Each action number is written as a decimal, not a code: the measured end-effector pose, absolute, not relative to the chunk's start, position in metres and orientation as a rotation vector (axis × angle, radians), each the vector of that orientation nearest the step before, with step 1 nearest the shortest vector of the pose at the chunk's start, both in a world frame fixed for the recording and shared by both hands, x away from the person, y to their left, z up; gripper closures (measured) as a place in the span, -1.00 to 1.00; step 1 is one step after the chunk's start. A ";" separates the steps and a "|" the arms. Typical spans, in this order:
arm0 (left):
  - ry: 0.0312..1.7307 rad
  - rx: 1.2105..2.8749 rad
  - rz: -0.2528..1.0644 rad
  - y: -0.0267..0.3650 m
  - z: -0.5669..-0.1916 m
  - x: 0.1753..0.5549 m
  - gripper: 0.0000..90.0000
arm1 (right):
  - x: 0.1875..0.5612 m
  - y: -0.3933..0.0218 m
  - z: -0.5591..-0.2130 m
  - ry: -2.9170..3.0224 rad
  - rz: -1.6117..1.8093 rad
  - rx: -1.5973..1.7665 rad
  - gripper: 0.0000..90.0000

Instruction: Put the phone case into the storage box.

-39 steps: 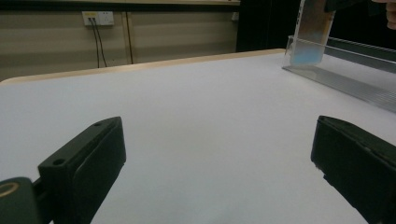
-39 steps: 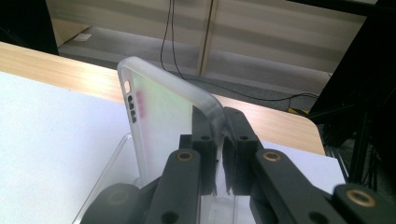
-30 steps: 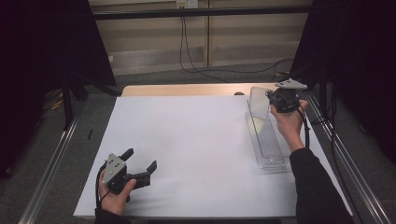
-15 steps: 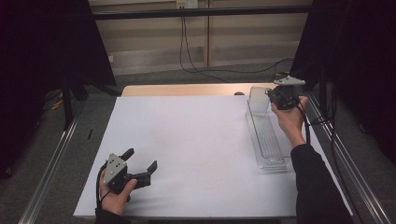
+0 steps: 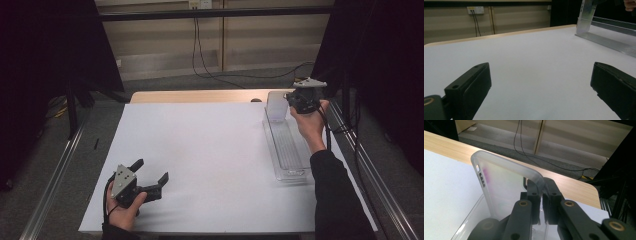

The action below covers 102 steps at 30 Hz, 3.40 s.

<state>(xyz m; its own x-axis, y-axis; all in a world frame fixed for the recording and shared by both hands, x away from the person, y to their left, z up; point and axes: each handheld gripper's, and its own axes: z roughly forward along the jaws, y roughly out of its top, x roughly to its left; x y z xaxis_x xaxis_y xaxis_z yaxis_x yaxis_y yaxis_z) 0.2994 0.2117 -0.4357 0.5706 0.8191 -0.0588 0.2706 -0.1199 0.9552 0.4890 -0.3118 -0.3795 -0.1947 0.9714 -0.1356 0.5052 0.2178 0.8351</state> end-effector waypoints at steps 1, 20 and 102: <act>0.919 1.676 0.608 0.212 -0.436 0.299 -0.93 | 0.490 -0.313 -0.380 1.804 0.864 1.378 0.89; 0.912 1.685 0.604 0.211 -0.436 0.301 -0.93 | 0.498 -0.319 -0.379 1.809 0.873 1.421 0.87; 0.920 1.691 0.623 0.208 -0.438 0.303 -0.93 | 0.477 -0.331 -0.379 1.744 0.988 1.452 -0.08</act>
